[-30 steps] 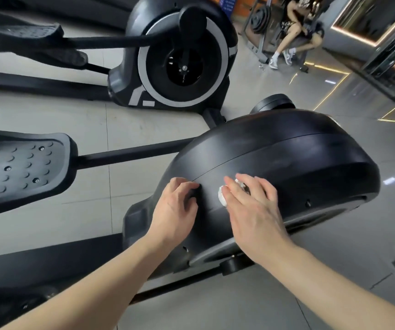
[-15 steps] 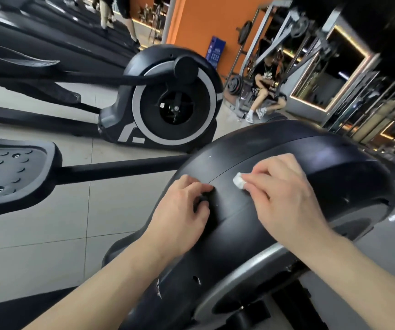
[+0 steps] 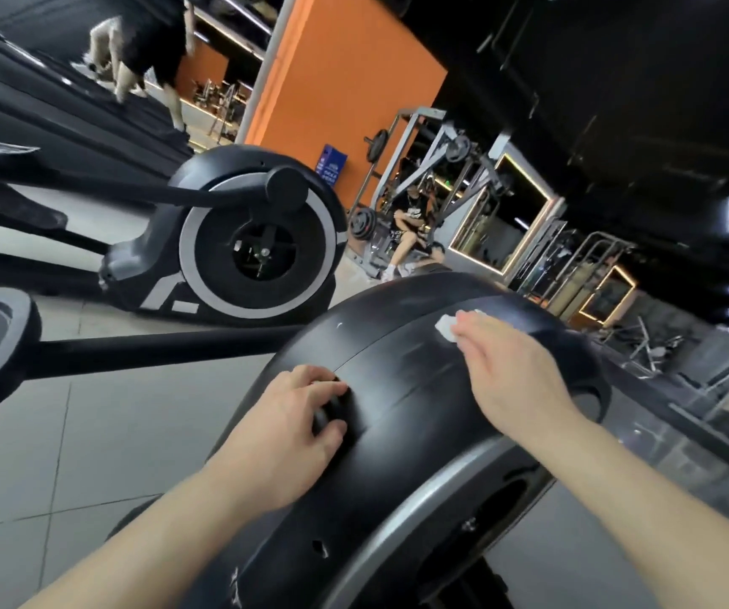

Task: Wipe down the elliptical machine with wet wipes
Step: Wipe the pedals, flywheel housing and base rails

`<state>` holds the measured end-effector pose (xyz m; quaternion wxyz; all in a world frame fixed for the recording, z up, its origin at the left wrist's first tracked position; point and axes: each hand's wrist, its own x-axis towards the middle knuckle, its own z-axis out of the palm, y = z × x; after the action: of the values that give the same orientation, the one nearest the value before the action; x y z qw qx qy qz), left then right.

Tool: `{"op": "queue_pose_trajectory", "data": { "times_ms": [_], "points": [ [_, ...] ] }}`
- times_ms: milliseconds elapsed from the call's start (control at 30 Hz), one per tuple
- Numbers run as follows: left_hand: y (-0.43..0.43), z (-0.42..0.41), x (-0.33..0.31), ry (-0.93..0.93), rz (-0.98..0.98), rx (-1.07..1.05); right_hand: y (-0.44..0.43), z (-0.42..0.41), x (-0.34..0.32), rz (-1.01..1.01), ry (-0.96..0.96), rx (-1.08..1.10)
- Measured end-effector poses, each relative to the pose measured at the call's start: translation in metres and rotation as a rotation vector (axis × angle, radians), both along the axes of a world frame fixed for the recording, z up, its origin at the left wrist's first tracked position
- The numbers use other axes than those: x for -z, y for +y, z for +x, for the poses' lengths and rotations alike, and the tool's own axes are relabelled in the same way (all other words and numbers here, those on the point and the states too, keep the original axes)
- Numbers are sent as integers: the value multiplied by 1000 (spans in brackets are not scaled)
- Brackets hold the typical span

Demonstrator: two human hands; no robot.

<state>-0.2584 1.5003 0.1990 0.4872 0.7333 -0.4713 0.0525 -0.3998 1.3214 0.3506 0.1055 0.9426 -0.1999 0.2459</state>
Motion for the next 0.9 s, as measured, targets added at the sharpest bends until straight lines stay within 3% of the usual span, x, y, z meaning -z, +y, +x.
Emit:
{"op": "queue_pose_trajectory", "data": {
  "times_ms": [333, 433, 567, 633, 700, 800, 900],
  "points": [
    [8, 16, -15, 91, 49, 119, 9, 28, 15, -214, 248, 277],
    [7, 25, -20, 127, 43, 117, 32, 36, 30, -317, 266, 225],
    [11, 31, -17, 209, 36, 104, 89, 17, 93, -490, 515, -30],
    [16, 33, -15, 216, 50, 98, 94, 9, 94, -469, 602, -126],
    [20, 37, -13, 193, 91, 86, 74, 10, 74, -494, 554, -127],
    [25, 45, -7, 177, 137, 53, 48, 18, 39, -398, 340, 61],
    [27, 45, -4, 173, 113, 37, 69, 21, 71, -418, 348, 75]
  ]
}}
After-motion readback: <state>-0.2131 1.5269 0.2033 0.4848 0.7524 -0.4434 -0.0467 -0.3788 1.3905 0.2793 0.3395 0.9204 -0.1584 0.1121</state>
